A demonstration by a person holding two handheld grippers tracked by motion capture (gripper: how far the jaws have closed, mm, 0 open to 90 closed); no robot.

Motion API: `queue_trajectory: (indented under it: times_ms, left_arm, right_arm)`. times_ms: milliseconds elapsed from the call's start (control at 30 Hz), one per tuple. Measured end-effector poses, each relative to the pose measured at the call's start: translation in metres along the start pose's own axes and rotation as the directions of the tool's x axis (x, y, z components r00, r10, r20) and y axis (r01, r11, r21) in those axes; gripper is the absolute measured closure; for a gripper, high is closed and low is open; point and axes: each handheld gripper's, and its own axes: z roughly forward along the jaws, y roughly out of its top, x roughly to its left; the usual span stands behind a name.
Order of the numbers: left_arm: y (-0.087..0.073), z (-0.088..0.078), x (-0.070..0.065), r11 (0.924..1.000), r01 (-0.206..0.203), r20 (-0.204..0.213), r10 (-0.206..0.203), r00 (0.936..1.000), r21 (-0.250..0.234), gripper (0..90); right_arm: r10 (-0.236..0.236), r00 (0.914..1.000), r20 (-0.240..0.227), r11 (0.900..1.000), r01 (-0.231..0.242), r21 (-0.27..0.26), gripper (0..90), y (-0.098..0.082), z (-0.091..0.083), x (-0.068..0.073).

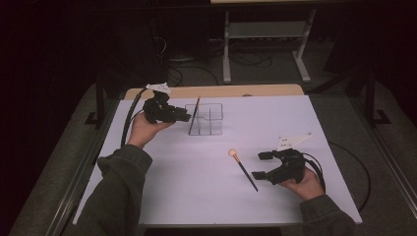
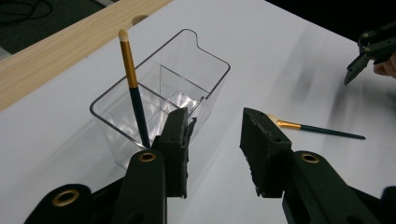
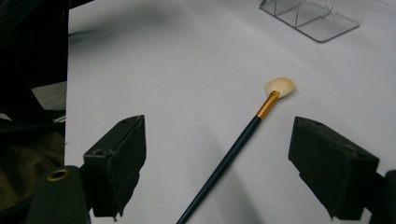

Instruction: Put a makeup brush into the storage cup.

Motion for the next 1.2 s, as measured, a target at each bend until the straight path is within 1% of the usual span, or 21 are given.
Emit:
queue_trajectory:
  times_ms: [233,333,367,467,567,633,700,833,967,1000,1133,1200]
  left_arm:
    - [-0.004,-0.002,-0.003,1.0,0.001,0.001,-0.001,1.0,-0.001,59.7]
    - [-0.005,-0.003,-0.003,1.0,-0.008,-0.001,0.008,1.0,0.004,58.5]
    - [-0.006,-0.003,-0.004,1.0,-0.002,0.001,0.002,1.0,-0.006,57.9]
    - [-0.006,-0.004,-0.005,0.9998,-0.019,-0.001,0.019,0.9998,0.004,55.9]
    - [-0.007,-0.003,-0.007,0.9999,-0.01,0.006,0.01,0.9999,0.001,54.5]
    - [-0.007,-0.003,-0.007,0.9998,-0.021,0.008,0.021,0.9998,0.007,53.7]
    - [-0.006,-0.003,-0.009,0.9999,-0.017,0.009,0.017,0.9998,0.003,52.6]
    - [-0.006,-0.004,-0.01,0.9995,-0.03,0.012,0.03,0.9995,-0.004,50.8]
    - [-0.007,-0.005,-0.013,0.9994,-0.036,0.012,0.036,0.9993,-0.001,49.4]
    - [-0.007,-0.005,-0.013,0.999,-0.044,0.011,0.044,0.999,-0.002,48.8]
    - [-0.008,-0.005,-0.015,0.9995,-0.032,0.016,0.032,0.9994,0.003,46.7]
    - [-0.008,-0.006,-0.016,0.9992,-0.041,0.014,0.04,0.9991,0.006,45.0]
  right_arm:
    - [-0.002,1.0,0.008,1.0,0.002,0.001,18.3,0.0,0.0,0.0]
    - [-0.003,0.9999,0.01,1.0,0.003,0.001,18.4,0.0,0.0,0.0]
    - [-0.002,0.9999,0.01,1.0,0.002,0.002,18.3,0.001,0.0,0.0]
    - [-0.005,0.9999,0.011,1.0,0.005,0.002,18.4,0.001,0.0,0.0]
    - [0.003,0.9999,0.014,1.0,-0.003,-0.002,18.4,0.001,0.0,0.0]
    - [0.008,0.9999,0.015,1.0,-0.008,-0.006,18.4,0.001,0.0,-0.001]
    - [0.007,0.9998,0.016,1.0,-0.007,-0.004,18.5,0.001,0.0,-0.001]
    - [0.01,0.9997,0.02,1.0,-0.01,-0.005,18.5,0.0,-0.001,-0.002]
    - [0.012,0.9997,0.022,1.0,-0.011,-0.011,18.5,0.0,-0.003,-0.002]
    - [0.011,0.9997,0.023,1.0,-0.011,-0.01,18.5,0.0,-0.003,-0.002]
    - [0.011,0.9996,0.026,1.0,-0.01,-0.006,18.5,0.0,-0.003,-0.002]
    - [0.014,0.9995,0.027,1.0,-0.014,-0.005,18.6,0.0,-0.003,-0.002]
